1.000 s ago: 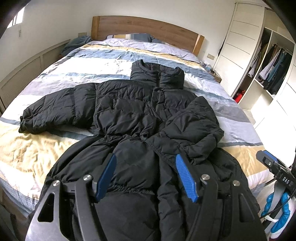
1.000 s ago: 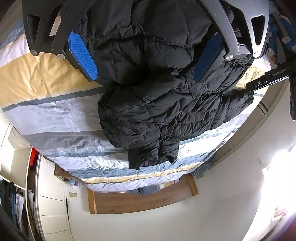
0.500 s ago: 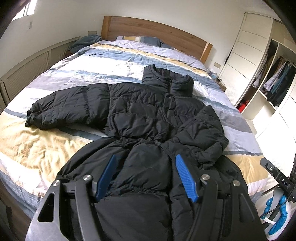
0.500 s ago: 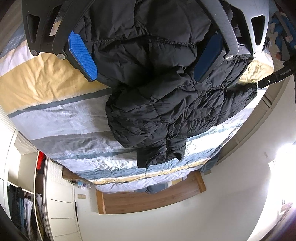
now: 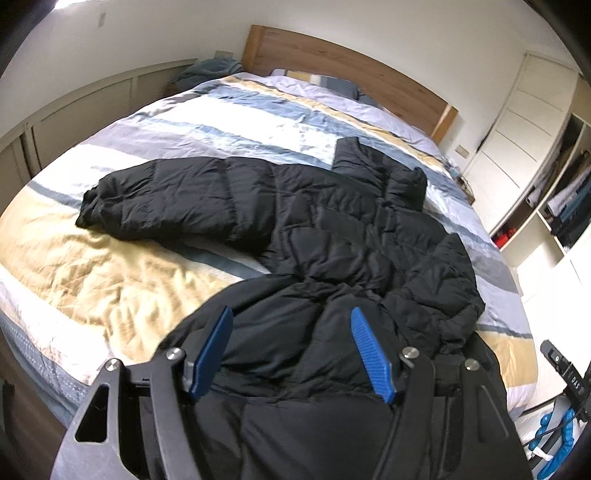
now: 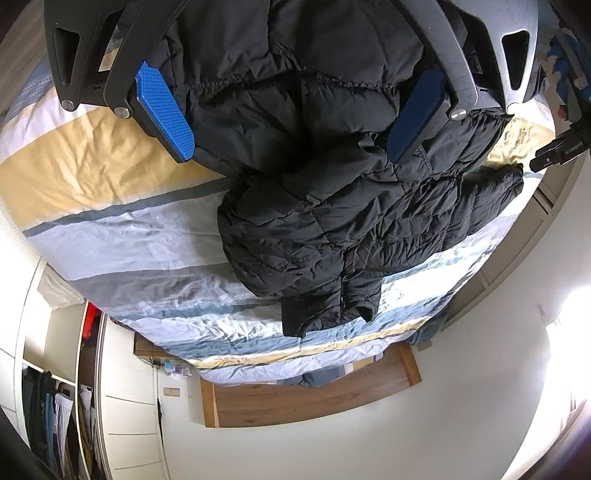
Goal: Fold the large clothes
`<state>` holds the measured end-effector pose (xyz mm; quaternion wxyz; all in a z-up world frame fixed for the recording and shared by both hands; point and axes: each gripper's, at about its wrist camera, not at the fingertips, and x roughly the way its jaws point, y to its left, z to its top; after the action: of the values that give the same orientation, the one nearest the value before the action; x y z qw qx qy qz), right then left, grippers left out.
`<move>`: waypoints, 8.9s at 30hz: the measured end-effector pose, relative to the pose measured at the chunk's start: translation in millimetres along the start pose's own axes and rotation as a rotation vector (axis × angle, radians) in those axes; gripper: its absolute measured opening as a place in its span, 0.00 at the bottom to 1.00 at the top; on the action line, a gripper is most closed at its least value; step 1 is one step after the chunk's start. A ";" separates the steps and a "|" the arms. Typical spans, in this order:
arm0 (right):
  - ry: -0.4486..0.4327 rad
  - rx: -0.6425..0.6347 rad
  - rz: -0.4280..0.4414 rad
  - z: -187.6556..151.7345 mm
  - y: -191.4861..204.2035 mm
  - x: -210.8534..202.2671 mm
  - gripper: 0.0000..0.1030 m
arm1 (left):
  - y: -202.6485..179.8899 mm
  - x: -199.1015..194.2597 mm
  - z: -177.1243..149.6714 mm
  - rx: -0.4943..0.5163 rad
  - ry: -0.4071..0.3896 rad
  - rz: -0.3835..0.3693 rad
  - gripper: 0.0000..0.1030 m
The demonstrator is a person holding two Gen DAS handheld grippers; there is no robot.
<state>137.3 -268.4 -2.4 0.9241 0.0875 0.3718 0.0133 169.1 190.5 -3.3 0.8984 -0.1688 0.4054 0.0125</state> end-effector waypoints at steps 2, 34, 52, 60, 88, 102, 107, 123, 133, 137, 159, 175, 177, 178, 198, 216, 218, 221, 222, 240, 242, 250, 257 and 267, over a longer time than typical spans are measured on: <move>0.001 -0.005 -0.005 0.2 0.0 0.3 1.00 | 14.0 1.2 2.7 -0.025 -0.002 0.004 0.63; 0.038 -0.011 -0.124 16.2 33.4 15.2 1.00 | 260.6 53.8 48.7 -0.435 0.026 0.078 0.63; 0.078 -0.032 -0.149 30.0 62.4 45.2 1.00 | 311.5 111.5 64.8 -0.570 0.066 -0.002 0.63; 0.114 -0.024 -0.165 30.0 57.9 63.9 1.00 | 321.4 137.6 72.5 -0.649 0.071 -0.056 0.63; 0.136 0.024 -0.198 22.5 21.6 72.8 1.00 | 335.6 166.0 101.2 -0.762 0.032 -0.144 0.12; 0.100 0.042 -0.173 22.0 13.2 53.3 1.00 | 300.8 127.9 134.0 -0.634 -0.020 -0.130 0.10; 0.086 0.051 -0.161 21.0 10.1 46.4 1.00 | 280.6 108.3 143.4 -0.580 -0.040 -0.130 0.10; 0.022 0.088 -0.116 21.4 -9.3 18.9 1.00 | 176.8 57.8 178.6 -0.369 -0.093 -0.165 0.10; -0.021 0.120 -0.103 21.0 -28.2 -0.3 1.00 | 95.4 34.2 189.2 -0.234 -0.112 -0.203 0.09; -0.029 0.129 -0.092 20.1 -35.7 -3.0 1.00 | 60.7 32.9 184.5 -0.172 -0.101 -0.201 0.09; 0.008 0.246 -0.059 -18.7 -97.5 12.9 1.00 | -123.4 89.4 80.3 0.201 0.083 -0.133 0.09; 0.026 0.305 -0.046 -34.3 -120.5 23.1 1.00 | -183.7 151.6 -4.5 0.492 0.202 0.046 0.09; 0.030 0.306 -0.046 -35.9 -120.1 24.6 1.00 | -185.9 156.8 -10.6 0.515 0.214 0.053 0.10; 0.031 0.306 -0.046 -36.2 -120.2 25.2 1.00 | -184.4 158.8 -12.0 0.517 0.220 0.052 0.12; 0.068 0.246 -0.023 -34.7 -96.7 35.8 1.00 | -166.8 118.3 -12.8 0.487 0.286 -0.209 0.24; 0.077 -0.024 0.126 26.2 25.3 58.7 1.00 | -93.2 100.3 61.4 0.325 0.181 -0.103 0.24; 0.076 -0.059 0.144 35.9 42.5 62.9 1.00 | -85.3 103.7 66.1 0.306 0.179 -0.093 0.24; 0.075 -0.118 0.175 48.5 71.7 71.1 1.00 | -76.4 110.0 71.6 0.281 0.179 -0.080 0.24; 0.076 -0.137 0.187 52.7 82.5 74.5 1.00 | -74.4 113.7 73.4 0.274 0.180 -0.076 0.24; 0.173 -0.352 0.329 50.4 186.9 163.9 0.99 | -41.8 177.5 88.8 0.170 0.209 -0.003 0.24; 0.193 -0.351 0.330 45.1 182.8 173.9 0.99 | -43.3 188.1 82.7 0.169 0.222 0.002 0.24; 0.303 -0.334 0.290 14.7 155.4 212.6 1.00 | -50.5 213.2 61.2 0.186 0.266 0.064 0.26; 0.255 -0.314 0.293 20.9 143.1 185.9 0.99 | -68.1 180.0 59.4 0.232 0.216 0.083 0.26; 0.267 -0.326 0.192 15.8 118.9 180.4 0.99 | -104.1 184.9 23.7 0.279 0.228 0.076 0.26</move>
<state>283.5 -137.7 -94.3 0.8631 -0.0305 0.4736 0.1726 326.9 78.7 -93.6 0.8600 -0.0272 0.5087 -0.0291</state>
